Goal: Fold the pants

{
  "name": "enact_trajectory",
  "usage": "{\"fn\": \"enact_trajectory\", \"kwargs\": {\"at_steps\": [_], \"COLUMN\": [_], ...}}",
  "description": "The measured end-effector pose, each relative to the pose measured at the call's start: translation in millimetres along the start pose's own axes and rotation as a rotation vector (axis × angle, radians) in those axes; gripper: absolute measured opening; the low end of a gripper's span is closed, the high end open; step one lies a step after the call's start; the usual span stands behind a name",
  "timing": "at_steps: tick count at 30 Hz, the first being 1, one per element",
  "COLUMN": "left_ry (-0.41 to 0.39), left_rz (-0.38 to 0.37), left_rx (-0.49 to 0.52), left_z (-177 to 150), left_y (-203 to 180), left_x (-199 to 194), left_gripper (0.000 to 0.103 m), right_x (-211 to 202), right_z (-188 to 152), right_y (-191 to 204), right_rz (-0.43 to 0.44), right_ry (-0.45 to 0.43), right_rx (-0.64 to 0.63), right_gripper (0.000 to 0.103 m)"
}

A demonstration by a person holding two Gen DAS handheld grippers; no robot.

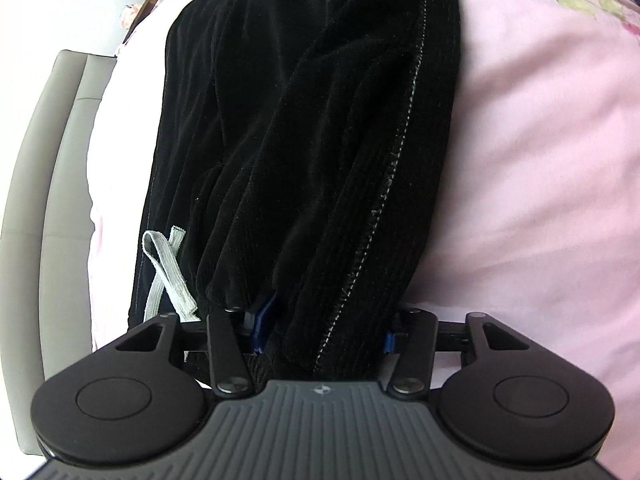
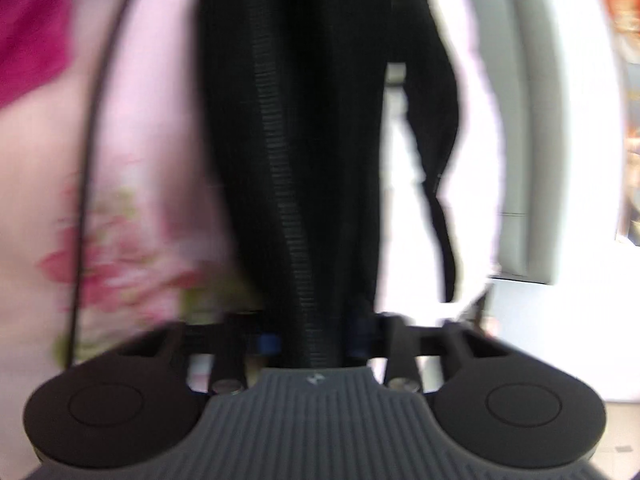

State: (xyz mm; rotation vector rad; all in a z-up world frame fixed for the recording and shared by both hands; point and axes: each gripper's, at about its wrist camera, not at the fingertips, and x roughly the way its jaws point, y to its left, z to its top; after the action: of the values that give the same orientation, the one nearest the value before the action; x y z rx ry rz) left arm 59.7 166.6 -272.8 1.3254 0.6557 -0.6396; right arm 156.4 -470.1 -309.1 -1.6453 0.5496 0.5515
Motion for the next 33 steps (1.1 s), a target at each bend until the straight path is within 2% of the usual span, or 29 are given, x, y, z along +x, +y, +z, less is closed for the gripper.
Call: {"fn": "enact_trajectory", "kwargs": {"at_steps": [1, 2, 6, 10, 15, 20, 24, 29, 33], "left_ry": [-0.008, -0.027, -0.103, -0.183, -0.216, -0.209, -0.191, -0.2, -0.172], "left_rz": [-0.006, -0.008, -0.002, -0.01, 0.066, 0.088, 0.092, 0.088, 0.039], "left_rx": [-0.03, -0.064, -0.245, -0.44, -0.543, -0.605, -0.626, -0.701, -0.713], "left_z": [0.2, -1.2, -7.0, -12.9, -21.8, -32.8, -40.1, -50.4, -58.5], "left_y": [5.7, 13.8, 58.7, 113.3, 160.9, 191.7, 201.3, 231.5, 256.5], "left_x": [-4.7, -11.3, -34.0, -46.7, -58.9, -51.1, -32.4, -14.0, 9.0], "left_gripper": [0.036, 0.033, 0.029, 0.026, 0.024, 0.023, 0.022, 0.022, 0.022], "right_x": [2.1, 0.1, 4.5, 14.4, 13.4, 31.6, 54.3, 89.8, 120.6], "right_z": [0.2, 1.2, -4.0, -9.1, -8.8, -7.0, 12.8, 22.2, 29.6], "right_y": [-0.3, -5.9, -54.7, -117.2, -174.3, -220.0, -239.7, -269.3, -292.9], "right_rz": [0.017, 0.026, -0.02, -0.126, -0.253, -0.335, -0.339, -0.343, -0.315], "right_ry": [0.006, 0.01, -0.008, -0.013, -0.015, -0.019, -0.021, -0.02, -0.019], "right_rx": [0.002, 0.034, 0.126, 0.194, 0.196, 0.21, 0.185, 0.169, 0.17], "right_gripper": [0.005, 0.004, 0.004, 0.003, 0.003, 0.003, 0.003, 0.003, 0.003]}}
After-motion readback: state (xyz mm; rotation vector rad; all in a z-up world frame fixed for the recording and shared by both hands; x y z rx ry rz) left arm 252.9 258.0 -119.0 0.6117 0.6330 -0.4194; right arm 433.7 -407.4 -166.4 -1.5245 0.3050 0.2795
